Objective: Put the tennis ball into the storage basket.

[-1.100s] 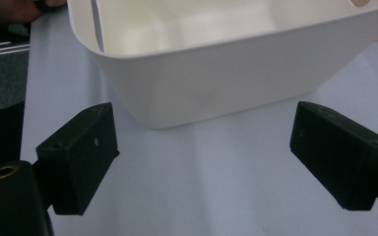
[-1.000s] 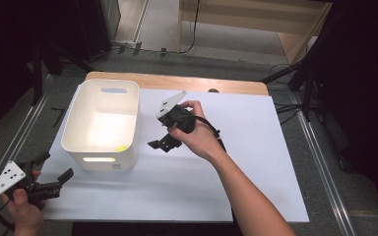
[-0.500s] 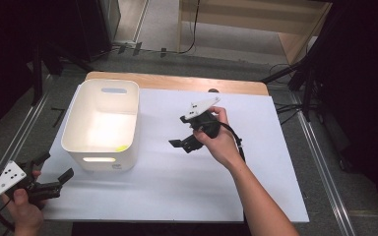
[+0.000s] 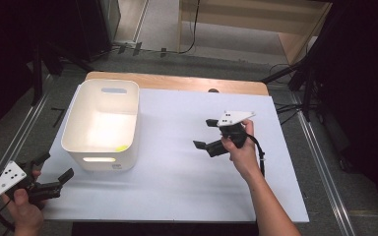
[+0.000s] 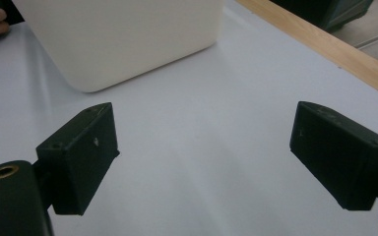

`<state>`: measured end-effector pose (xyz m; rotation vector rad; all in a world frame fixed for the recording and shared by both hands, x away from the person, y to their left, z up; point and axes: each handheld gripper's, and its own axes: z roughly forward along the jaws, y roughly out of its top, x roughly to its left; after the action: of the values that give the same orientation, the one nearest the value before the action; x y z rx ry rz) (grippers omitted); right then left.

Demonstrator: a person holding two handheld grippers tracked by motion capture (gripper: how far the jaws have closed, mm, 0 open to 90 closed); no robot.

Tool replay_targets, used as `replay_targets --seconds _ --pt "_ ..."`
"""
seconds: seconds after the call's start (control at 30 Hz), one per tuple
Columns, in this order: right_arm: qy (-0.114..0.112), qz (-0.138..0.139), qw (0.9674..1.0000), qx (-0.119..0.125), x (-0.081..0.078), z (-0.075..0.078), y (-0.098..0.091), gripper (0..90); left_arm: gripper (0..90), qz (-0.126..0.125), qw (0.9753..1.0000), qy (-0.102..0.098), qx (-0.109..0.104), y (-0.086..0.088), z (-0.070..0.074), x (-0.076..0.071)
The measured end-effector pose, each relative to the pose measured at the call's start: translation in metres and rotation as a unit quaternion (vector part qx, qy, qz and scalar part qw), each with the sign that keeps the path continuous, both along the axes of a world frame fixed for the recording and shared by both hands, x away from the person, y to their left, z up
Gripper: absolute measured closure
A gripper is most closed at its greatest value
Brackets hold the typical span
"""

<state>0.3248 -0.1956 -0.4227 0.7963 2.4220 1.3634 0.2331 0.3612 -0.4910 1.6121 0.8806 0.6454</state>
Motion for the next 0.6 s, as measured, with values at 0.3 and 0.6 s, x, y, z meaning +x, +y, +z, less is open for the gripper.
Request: replay_targets --seconds 0.3,0.6 --pt "-0.010 -0.054 0.9981 0.028 -0.018 -0.023 -0.041 9.9 0.0 0.000 1.0000 0.000 0.002 0.000 0.000 0.000" --pt "-0.012 -0.098 0.9940 0.047 -0.038 -0.046 -0.075 9.9 0.0 0.000 1.0000 0.000 0.003 -0.001 0.000 0.000"
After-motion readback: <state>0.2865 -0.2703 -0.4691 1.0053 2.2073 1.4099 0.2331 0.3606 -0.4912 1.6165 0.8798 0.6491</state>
